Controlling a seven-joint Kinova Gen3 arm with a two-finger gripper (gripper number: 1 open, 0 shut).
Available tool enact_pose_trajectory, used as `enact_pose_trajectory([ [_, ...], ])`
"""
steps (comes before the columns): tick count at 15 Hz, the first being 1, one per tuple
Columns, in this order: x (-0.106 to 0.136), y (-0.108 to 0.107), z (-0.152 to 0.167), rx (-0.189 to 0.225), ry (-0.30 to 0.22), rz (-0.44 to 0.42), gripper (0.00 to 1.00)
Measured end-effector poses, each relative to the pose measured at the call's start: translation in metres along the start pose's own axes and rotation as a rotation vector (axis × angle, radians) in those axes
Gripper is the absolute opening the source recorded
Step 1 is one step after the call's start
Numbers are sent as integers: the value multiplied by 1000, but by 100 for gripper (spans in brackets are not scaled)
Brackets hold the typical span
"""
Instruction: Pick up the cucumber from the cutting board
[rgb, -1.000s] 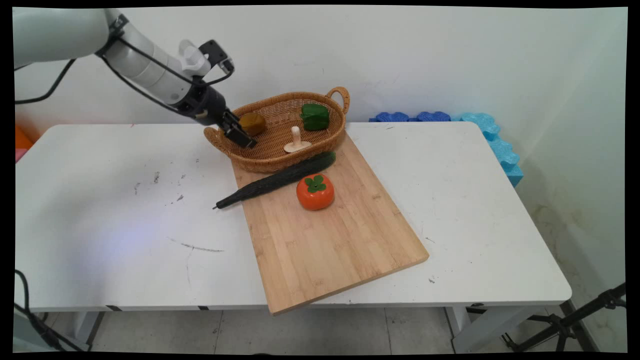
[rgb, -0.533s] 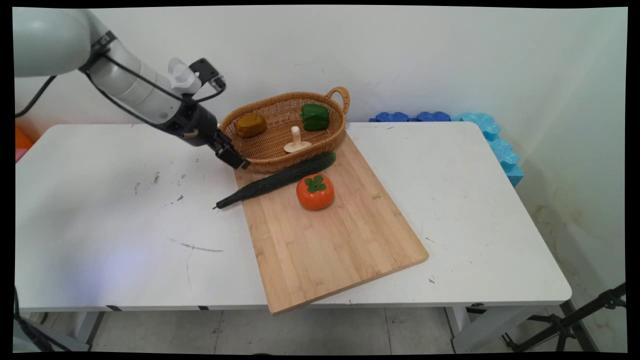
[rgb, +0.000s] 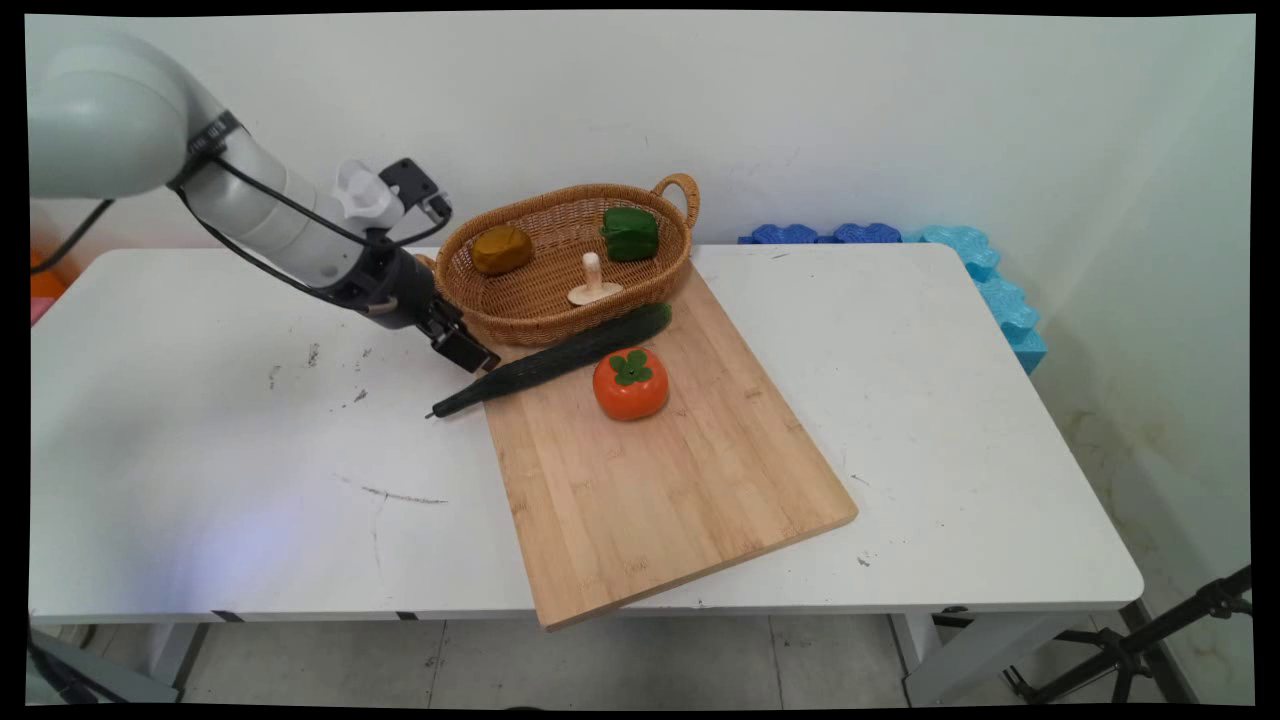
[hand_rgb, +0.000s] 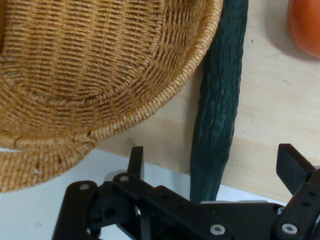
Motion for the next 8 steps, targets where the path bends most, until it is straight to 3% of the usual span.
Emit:
enact_pose_trajectory([
  [8,-7,7,40,-16,10,-26,100],
])
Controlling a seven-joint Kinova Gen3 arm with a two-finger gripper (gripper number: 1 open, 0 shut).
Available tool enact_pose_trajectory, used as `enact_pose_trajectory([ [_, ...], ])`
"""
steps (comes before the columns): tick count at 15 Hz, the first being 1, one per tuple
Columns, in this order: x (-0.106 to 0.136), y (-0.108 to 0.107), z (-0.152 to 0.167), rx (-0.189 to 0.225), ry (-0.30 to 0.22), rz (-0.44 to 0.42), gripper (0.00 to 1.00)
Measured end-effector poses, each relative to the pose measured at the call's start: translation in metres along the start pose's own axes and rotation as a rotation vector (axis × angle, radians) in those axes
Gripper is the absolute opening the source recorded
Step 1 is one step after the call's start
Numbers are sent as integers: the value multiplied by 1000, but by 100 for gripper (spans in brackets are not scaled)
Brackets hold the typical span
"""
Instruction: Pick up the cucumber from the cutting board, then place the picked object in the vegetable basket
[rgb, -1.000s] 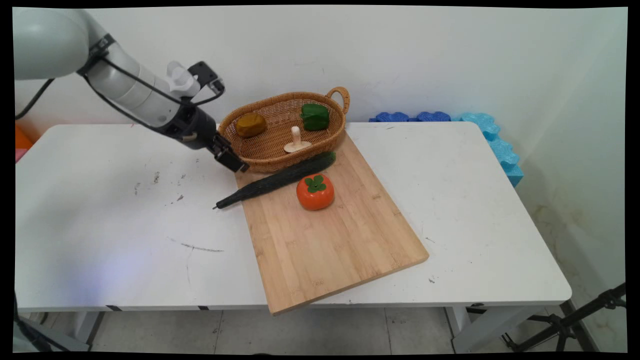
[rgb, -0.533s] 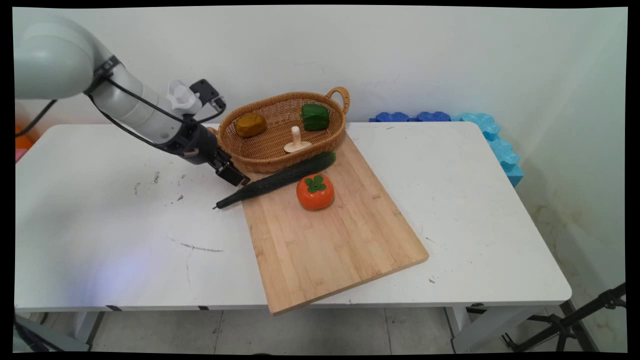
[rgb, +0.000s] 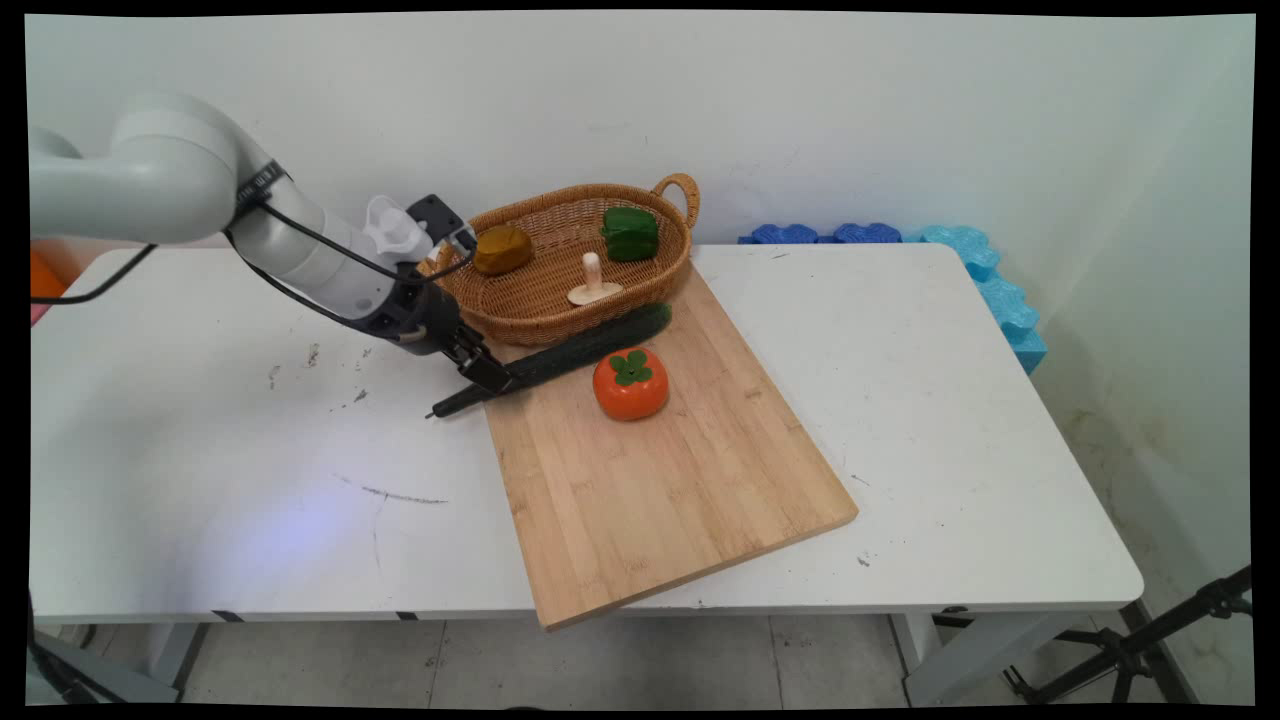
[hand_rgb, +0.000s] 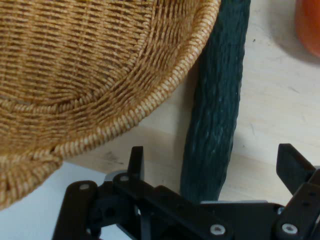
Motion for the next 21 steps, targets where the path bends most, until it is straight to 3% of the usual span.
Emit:
enact_pose_trajectory([
  [6,0,1,20,-5,8,-19,100],
  [7,-1,1,23,-6,8,-22,0],
  [21,0,12,18,-61,30,22,0],
])
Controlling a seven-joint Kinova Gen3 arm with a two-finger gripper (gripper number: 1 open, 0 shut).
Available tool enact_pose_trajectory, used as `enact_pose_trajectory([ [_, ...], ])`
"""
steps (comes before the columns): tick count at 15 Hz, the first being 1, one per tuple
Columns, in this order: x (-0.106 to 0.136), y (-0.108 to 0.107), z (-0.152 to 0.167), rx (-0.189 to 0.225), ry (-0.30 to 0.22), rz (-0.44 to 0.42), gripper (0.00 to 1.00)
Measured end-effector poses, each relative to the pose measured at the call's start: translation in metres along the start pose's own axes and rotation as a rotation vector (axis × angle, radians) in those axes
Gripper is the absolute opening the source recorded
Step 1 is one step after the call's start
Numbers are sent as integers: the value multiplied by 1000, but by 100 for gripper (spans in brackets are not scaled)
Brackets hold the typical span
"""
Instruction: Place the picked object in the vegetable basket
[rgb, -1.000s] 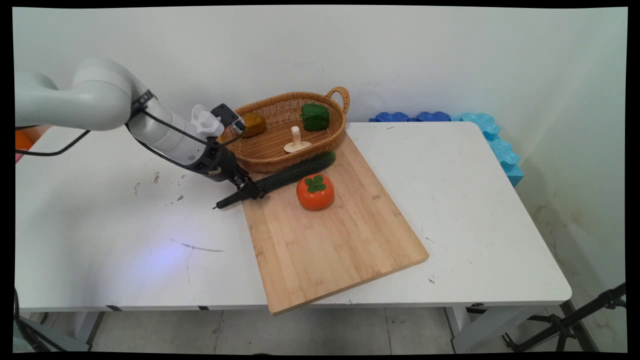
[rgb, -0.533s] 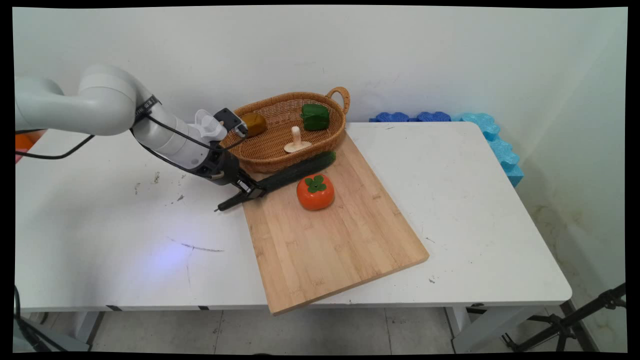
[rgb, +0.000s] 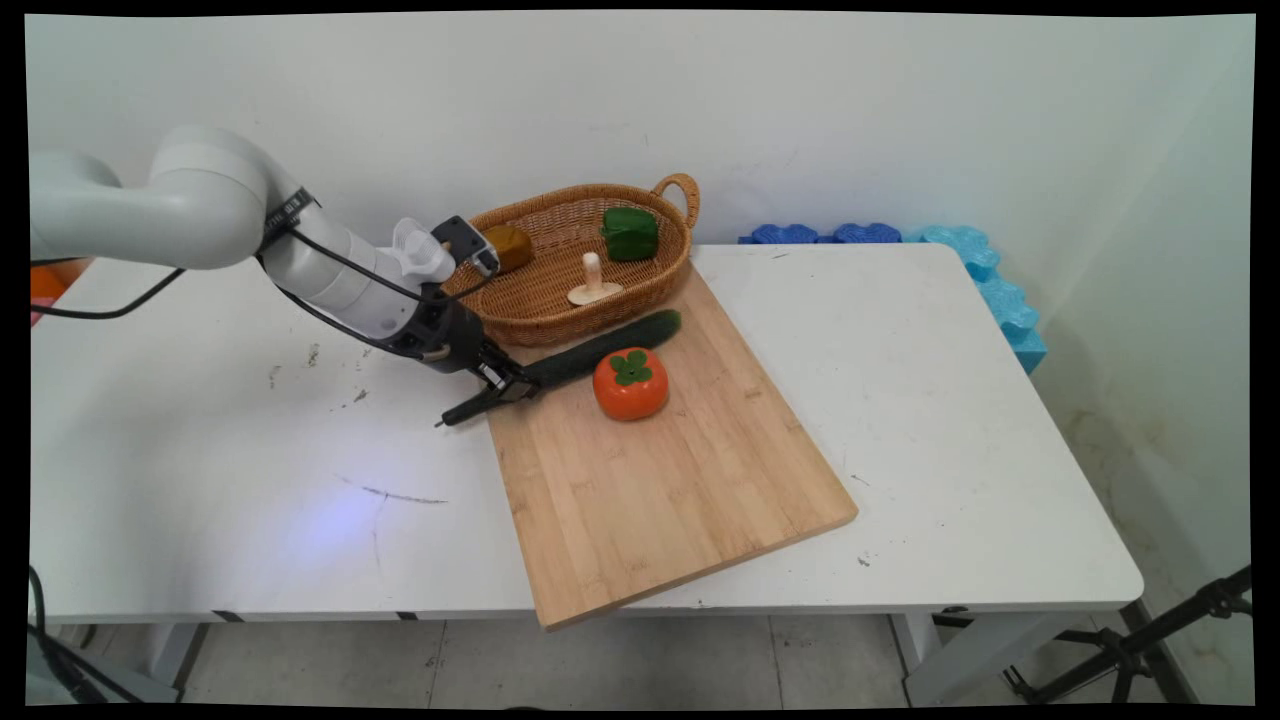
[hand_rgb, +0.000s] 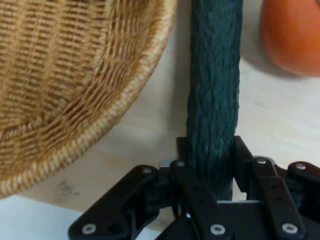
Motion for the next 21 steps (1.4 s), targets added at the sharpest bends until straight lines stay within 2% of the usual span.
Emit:
enact_pose_trajectory([
  [6,14,6,-22,-20,41,49,0],
  [11,27,2,-47,-21,77,80,0],
  [14,35,-6,-61,-8,93,88,0],
  [21,52,-40,-87,42,101,133,0],
])
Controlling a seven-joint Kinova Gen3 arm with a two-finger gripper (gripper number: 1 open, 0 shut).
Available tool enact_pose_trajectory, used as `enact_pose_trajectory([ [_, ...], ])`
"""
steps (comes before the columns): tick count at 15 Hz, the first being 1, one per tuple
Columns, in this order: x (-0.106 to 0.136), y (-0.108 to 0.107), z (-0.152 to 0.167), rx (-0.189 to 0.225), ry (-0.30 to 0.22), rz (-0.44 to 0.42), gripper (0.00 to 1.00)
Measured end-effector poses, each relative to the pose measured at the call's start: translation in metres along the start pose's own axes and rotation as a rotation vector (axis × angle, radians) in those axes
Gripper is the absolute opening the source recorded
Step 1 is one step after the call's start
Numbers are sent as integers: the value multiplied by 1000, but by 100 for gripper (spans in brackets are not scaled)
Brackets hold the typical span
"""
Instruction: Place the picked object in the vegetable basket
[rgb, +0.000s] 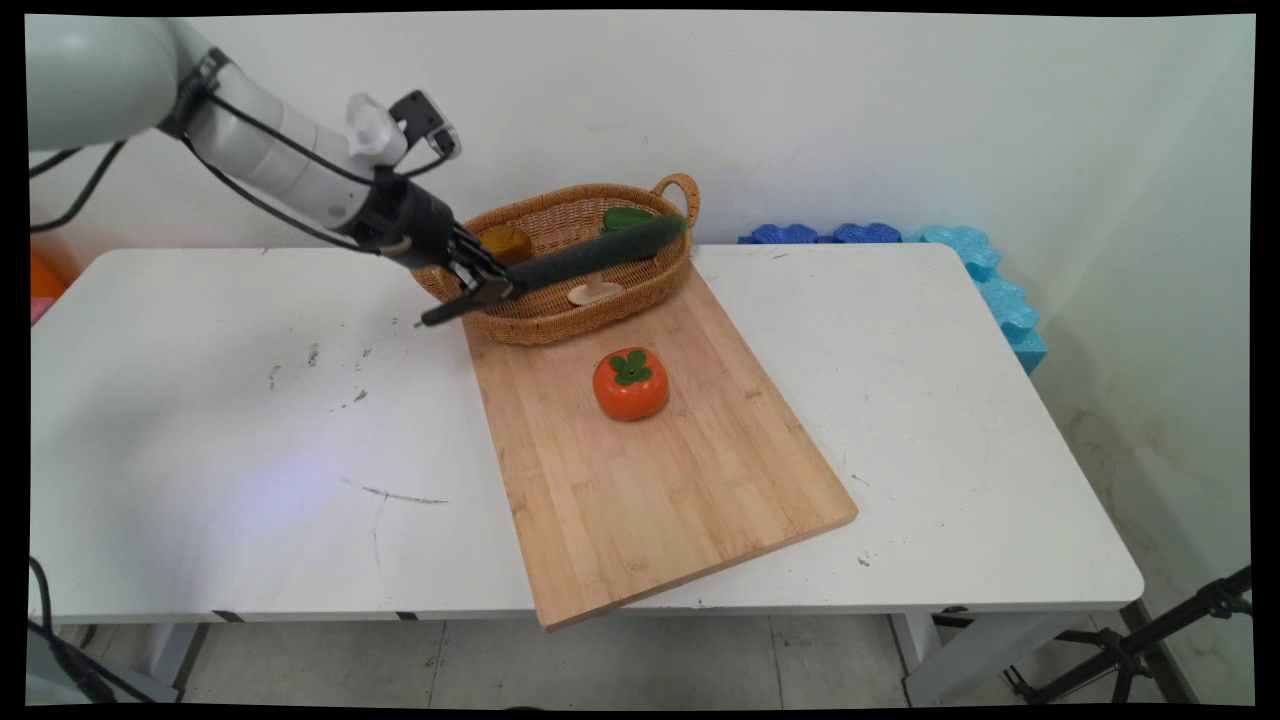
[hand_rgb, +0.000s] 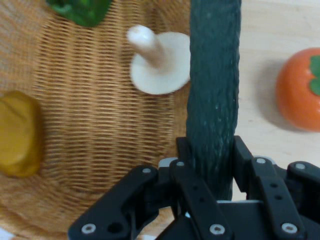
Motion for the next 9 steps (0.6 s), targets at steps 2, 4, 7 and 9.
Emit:
enact_pose_trajectory([
  [2,4,-16,-5,16,-3,36,0],
  [4,6,-29,-7,27,-8,70,0],
  [7,10,-54,-8,38,-22,155,0],
  [9,11,-64,-7,40,-30,194,0],
])
